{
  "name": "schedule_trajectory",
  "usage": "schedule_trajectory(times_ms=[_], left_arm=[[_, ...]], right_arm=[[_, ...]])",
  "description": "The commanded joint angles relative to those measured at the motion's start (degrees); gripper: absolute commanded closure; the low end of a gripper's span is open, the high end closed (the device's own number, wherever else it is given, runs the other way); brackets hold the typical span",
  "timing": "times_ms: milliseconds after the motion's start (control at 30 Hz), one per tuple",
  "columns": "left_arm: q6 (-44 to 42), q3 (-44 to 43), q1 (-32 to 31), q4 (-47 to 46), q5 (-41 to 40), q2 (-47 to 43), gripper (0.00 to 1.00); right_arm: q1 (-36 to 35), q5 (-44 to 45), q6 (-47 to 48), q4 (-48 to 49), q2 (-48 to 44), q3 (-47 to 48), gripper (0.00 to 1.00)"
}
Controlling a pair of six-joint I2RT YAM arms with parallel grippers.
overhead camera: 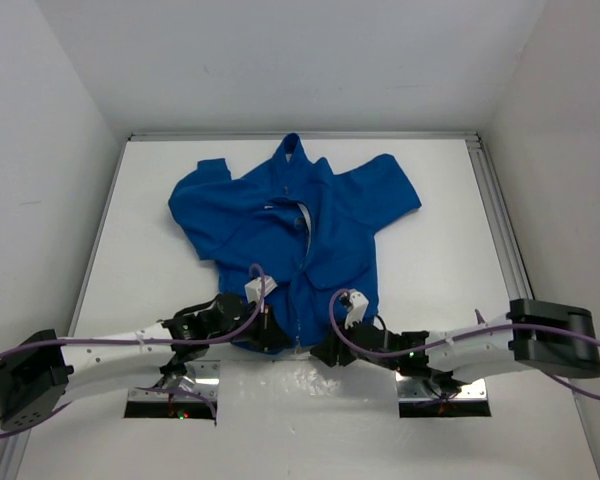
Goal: Zip up the jacket
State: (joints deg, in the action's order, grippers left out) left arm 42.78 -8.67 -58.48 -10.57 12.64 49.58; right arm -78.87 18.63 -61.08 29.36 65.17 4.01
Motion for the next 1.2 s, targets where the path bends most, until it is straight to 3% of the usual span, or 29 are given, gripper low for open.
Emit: schedule_trajectory(times_ms=[0, 300, 633, 800, 1167], left_arm=[[1.9, 0.6, -0.8, -3.3, 0.8, -1.1, 1.00], [3.4, 0.8, -0.8, -4.2, 0.7, -1.4, 1.00], [3.5, 0.7, -0.8, -3.6, 1.0, -1.9, 1.00], [3.8, -0.1, -0.8, -2.9, 1.1, -2.6, 1.00], [6.1, 1.4, -0.8, -4.1, 1.9, -5.0, 1.00]], right_arm=[[-0.8, 1.6, -4.7, 16.1, 4.5, -0.3, 0.58], [-0.8, -1.0, -3.4, 29.6, 12.9, 0.6, 0.53], [-0.8, -4.5, -2.5, 33.0, 17.6, 2.5, 0.53], [-0.8, -5.4, -2.2, 35.5, 18.9, 2.0, 0.59], [-0.8, -4.0, -1.3, 35.1, 21.1, 2.7, 0.52]])
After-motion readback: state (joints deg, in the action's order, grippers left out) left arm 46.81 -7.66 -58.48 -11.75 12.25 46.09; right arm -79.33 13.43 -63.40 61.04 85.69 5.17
